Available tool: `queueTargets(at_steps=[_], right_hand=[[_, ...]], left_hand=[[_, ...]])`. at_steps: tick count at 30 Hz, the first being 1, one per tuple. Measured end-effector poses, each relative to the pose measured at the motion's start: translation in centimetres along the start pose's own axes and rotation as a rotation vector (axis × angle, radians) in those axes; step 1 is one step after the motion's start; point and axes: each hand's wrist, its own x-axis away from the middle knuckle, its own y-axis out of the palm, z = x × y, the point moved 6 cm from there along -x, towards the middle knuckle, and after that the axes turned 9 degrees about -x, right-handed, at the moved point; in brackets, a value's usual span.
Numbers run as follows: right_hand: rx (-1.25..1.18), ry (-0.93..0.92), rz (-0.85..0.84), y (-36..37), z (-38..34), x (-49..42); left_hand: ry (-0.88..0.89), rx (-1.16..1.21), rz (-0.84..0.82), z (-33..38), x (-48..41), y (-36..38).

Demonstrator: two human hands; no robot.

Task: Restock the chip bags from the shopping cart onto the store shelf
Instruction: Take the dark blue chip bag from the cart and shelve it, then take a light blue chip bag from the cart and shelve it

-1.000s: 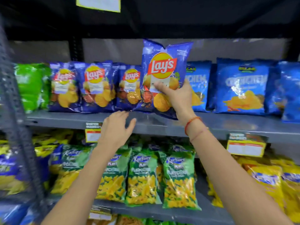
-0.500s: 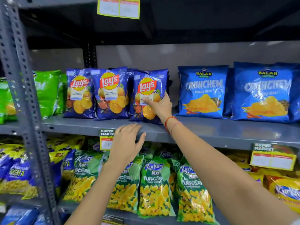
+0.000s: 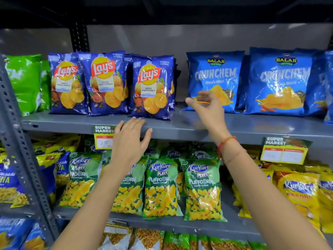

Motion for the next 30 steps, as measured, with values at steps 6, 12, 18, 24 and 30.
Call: queueTargets(at_steps=[6,12,18,24,30], right_hand=[[0.043,-0.031,0.152,-13.1,-0.1,7.2],[0.25,0.176,0.28,-26.3,4.7,17.2],[0.442,0.496,0.514,-39.0,11.7,28.6],[0.515,0.868,0.684,-48.0,18.7,39.9],[0.317,1.255,0.86,-52.2,26.4,50.1]], left_hand=[[0.148,0.28,0.109,9.2,3.0,0.9],[0.385,0.55,-0.087,21.8,10.3,6.5],[0.582,0.693,-0.513,34.4,19.8,14.6],[0.659,0.756,-0.881,43.8,28.2,21.5],[0.704,0.699,-1.203,51.7,35.7,27.9]])
